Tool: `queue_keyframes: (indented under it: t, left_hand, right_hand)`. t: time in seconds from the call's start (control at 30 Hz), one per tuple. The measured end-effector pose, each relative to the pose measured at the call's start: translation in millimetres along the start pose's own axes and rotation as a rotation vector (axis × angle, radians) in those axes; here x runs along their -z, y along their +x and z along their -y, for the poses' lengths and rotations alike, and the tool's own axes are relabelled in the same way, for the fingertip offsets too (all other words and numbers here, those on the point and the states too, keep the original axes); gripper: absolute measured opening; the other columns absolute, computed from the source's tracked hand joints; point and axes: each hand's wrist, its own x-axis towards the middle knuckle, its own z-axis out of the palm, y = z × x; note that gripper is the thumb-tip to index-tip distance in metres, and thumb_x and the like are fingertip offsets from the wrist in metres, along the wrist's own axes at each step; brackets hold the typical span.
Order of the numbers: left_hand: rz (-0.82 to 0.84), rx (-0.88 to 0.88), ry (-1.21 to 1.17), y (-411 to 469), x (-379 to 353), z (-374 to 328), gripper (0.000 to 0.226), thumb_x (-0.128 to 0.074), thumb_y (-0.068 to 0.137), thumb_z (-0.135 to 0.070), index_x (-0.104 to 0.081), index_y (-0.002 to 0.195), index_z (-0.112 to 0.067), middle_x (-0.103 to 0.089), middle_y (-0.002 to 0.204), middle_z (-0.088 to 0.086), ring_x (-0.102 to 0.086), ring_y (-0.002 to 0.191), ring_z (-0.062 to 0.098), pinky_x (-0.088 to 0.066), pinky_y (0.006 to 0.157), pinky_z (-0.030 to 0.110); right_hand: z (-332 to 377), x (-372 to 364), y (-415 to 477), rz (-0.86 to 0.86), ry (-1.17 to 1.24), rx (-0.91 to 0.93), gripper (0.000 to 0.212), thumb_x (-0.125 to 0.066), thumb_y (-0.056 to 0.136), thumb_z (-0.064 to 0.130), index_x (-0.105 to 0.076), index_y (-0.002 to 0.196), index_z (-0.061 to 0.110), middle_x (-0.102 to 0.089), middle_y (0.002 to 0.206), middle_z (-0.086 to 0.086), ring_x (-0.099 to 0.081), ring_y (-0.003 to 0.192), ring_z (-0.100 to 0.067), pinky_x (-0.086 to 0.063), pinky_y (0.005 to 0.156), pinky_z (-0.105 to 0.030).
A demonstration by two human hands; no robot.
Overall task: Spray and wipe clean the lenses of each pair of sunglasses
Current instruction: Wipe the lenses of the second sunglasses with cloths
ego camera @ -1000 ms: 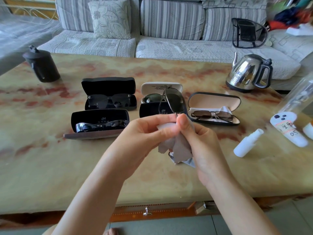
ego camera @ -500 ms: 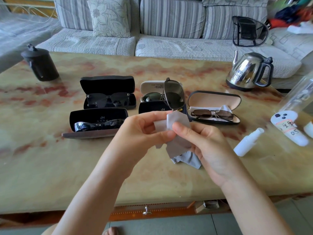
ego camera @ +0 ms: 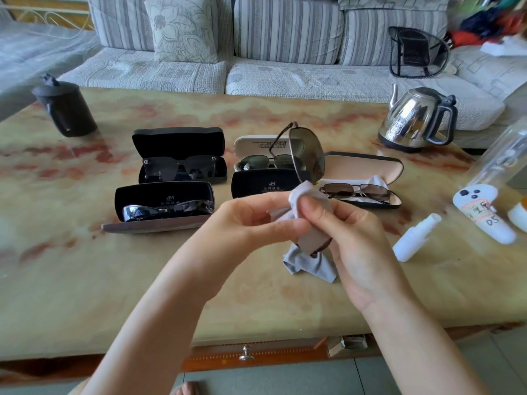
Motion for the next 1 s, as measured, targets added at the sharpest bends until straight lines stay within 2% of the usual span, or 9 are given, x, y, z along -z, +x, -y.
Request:
queue_keyframes:
  t: [0.1, 0.23, 0.3, 0.4, 0.53, 0.6, 0.77, 0.87, 1.0]
  left_hand:
    - [-0.033, 0.003, -0.046, 1, -3, -1, 0.034, -0.058, 0.092, -0.033, -0.07, 0.114, -0.01, -0.073, 0.11, 0.009, -0.067, 0.106, 0.02, -0.052, 0.092, 0.029]
    - [-0.159, 0.007, -0.125, 3, -7, 3, 0.039, -0.047, 0.094, -0.033, -0.073, 0.105, -0.006, -0.074, 0.101, 0.01, -0.068, 0.099, 0.018, -0.054, 0.087, 0.025]
    - [-0.18, 0.001, -0.166, 4, -7, 3, 0.041, -0.049, 0.091, -0.035, -0.073, 0.103, -0.005, -0.074, 0.096, 0.006, -0.068, 0.093, 0.013, -0.054, 0.083, 0.023]
    - [-0.227, -0.014, -0.164, 6, -10, 4, 0.043, -0.054, 0.084, -0.036, -0.072, 0.098, 0.0, -0.074, 0.091, 0.002, -0.067, 0.087, 0.008, -0.052, 0.076, 0.019]
    - [-0.224, -0.012, -0.129, 5, -13, 6, 0.037, -0.055, 0.083, -0.034, -0.074, 0.104, -0.011, -0.076, 0.095, 0.005, -0.07, 0.088, 0.01, -0.053, 0.075, 0.018]
    - [-0.221, -0.017, -0.123, 4, -14, 5, 0.04, -0.055, 0.078, -0.038, -0.074, 0.102, -0.012, -0.076, 0.095, 0.007, -0.07, 0.086, 0.01, -0.053, 0.074, 0.017]
    - [-0.269, -0.043, -0.128, 5, -15, 6, 0.036, -0.058, 0.078, -0.037, -0.075, 0.1, -0.013, -0.073, 0.092, 0.011, -0.065, 0.084, 0.012, -0.054, 0.076, 0.02]
    - [-0.308, -0.038, -0.153, 7, -15, 7, 0.038, -0.061, 0.076, -0.038, -0.075, 0.1, -0.011, -0.069, 0.097, 0.02, -0.059, 0.086, 0.017, -0.052, 0.081, 0.024]
    - [-0.312, -0.037, -0.196, 7, -18, 5, 0.035, -0.059, 0.078, -0.036, -0.075, 0.096, -0.011, -0.072, 0.084, 0.002, -0.063, 0.077, 0.008, -0.051, 0.071, 0.017]
  right_hand:
    - [-1, -2, -1, -0.031, 0.003, 0.035, 0.049, -0.075, 0.061, 0.043, -0.065, 0.071, -0.004, -0.053, 0.066, -0.025, -0.045, 0.058, -0.042, -0.039, 0.049, -0.067]
    - [-3, -5, -1, -0.005, -0.017, 0.073, 0.059, -0.07, 0.068, 0.042, -0.06, 0.085, -0.013, -0.04, 0.077, -0.055, -0.04, 0.059, -0.058, -0.038, 0.06, -0.053]
    - [-3, -6, -3, 0.018, -0.001, 0.079, 0.054, -0.073, 0.074, 0.037, -0.062, 0.092, -0.013, -0.039, 0.087, -0.059, -0.039, 0.072, -0.072, -0.036, 0.068, -0.049]
    - [-4, -6, -2, 0.014, -0.026, 0.07, 0.039, -0.081, 0.069, 0.03, -0.072, 0.091, -0.002, -0.05, 0.092, -0.053, -0.048, 0.073, -0.055, -0.036, 0.069, -0.05]
    - [-6, -4, 0, -0.032, -0.027, 0.052, 0.043, -0.084, 0.059, 0.034, -0.072, 0.081, -0.001, -0.056, 0.074, -0.036, -0.048, 0.071, -0.036, -0.038, 0.065, -0.05]
    - [-8, -3, 1, -0.045, -0.041, 0.081, 0.037, -0.084, 0.067, 0.035, -0.073, 0.079, 0.002, -0.059, 0.072, -0.026, -0.052, 0.066, -0.036, -0.042, 0.062, -0.053]
    - [-9, -6, -1, -0.005, -0.027, 0.128, 0.038, -0.071, 0.082, 0.038, -0.071, 0.083, 0.0, -0.046, 0.076, -0.049, -0.037, 0.054, -0.063, -0.035, 0.045, -0.067]
    - [-9, -6, -1, 0.005, -0.034, 0.158, 0.037, -0.064, 0.085, 0.038, -0.072, 0.08, 0.002, -0.048, 0.075, -0.045, -0.041, 0.055, -0.057, -0.037, 0.049, -0.068]
    - [-11, -6, 0, 0.006, -0.037, 0.118, 0.035, -0.067, 0.081, 0.035, -0.071, 0.084, 0.001, -0.046, 0.076, -0.048, -0.038, 0.056, -0.055, -0.035, 0.049, -0.069]
